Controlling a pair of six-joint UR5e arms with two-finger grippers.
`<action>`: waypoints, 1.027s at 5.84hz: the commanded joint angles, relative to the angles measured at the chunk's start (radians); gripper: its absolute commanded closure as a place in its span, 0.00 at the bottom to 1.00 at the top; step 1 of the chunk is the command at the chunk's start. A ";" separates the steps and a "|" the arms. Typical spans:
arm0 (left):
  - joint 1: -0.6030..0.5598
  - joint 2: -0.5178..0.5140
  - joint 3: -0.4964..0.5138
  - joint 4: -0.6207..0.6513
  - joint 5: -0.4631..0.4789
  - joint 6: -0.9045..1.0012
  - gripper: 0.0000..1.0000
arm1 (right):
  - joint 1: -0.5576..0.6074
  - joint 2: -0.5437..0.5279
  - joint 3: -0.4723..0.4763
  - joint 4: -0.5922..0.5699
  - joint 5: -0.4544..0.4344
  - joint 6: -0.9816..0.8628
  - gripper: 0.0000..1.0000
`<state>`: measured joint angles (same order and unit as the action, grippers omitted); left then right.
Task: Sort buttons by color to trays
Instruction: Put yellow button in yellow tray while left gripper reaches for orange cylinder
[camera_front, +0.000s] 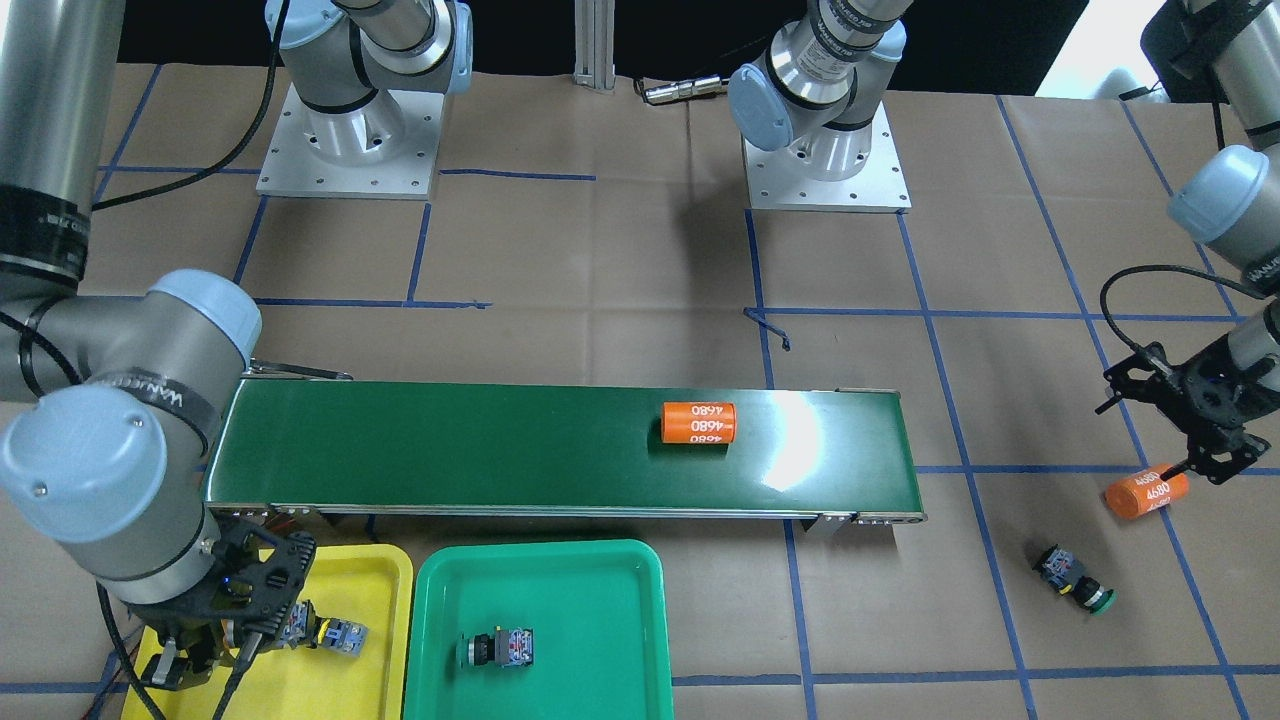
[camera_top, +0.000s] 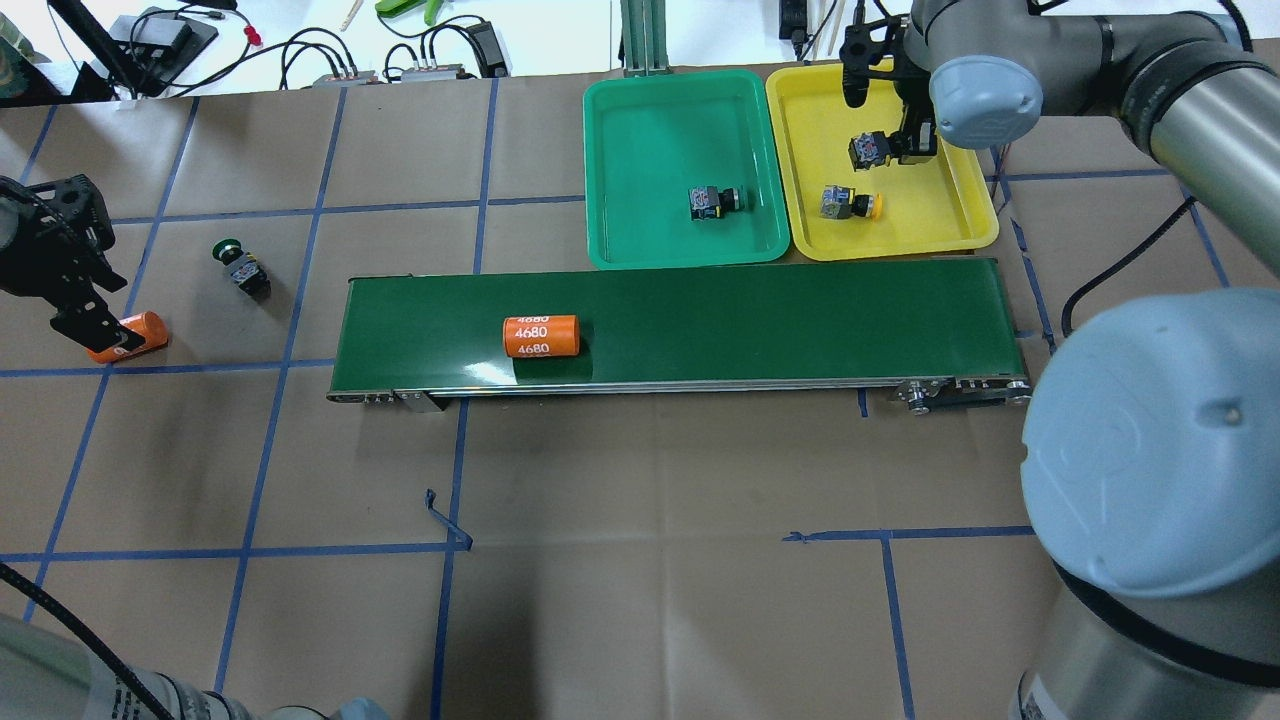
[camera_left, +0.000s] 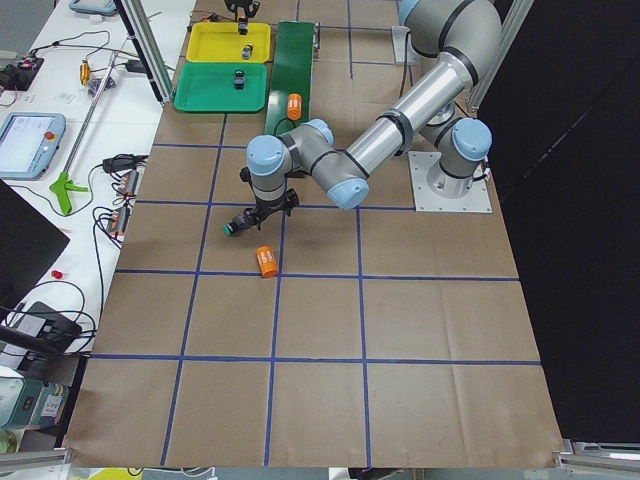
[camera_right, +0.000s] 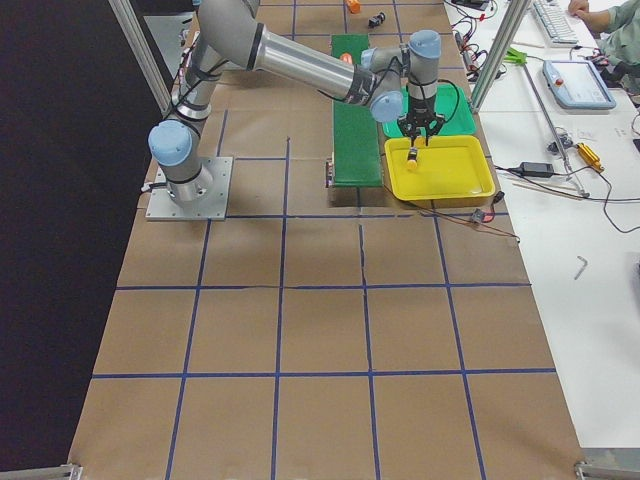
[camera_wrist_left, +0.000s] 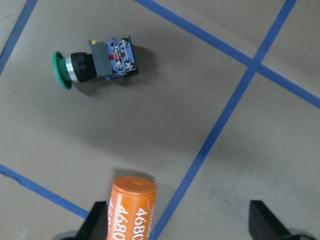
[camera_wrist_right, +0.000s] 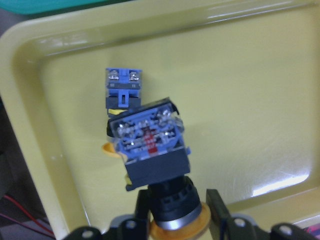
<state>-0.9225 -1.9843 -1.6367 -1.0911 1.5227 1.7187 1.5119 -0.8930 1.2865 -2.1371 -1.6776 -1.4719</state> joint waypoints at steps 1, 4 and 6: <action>0.022 -0.095 0.040 0.080 0.081 0.102 0.02 | -0.001 0.077 -0.048 -0.007 0.004 0.022 0.92; 0.024 -0.188 0.038 0.166 0.090 0.098 0.02 | -0.001 0.045 -0.100 0.009 0.073 0.028 0.00; 0.024 -0.179 0.034 0.166 0.090 0.108 0.60 | 0.001 -0.086 -0.131 0.259 0.072 0.085 0.00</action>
<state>-0.8987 -2.1631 -1.6030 -0.9273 1.6120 1.8225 1.5113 -0.9136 1.1656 -2.0023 -1.6064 -1.4231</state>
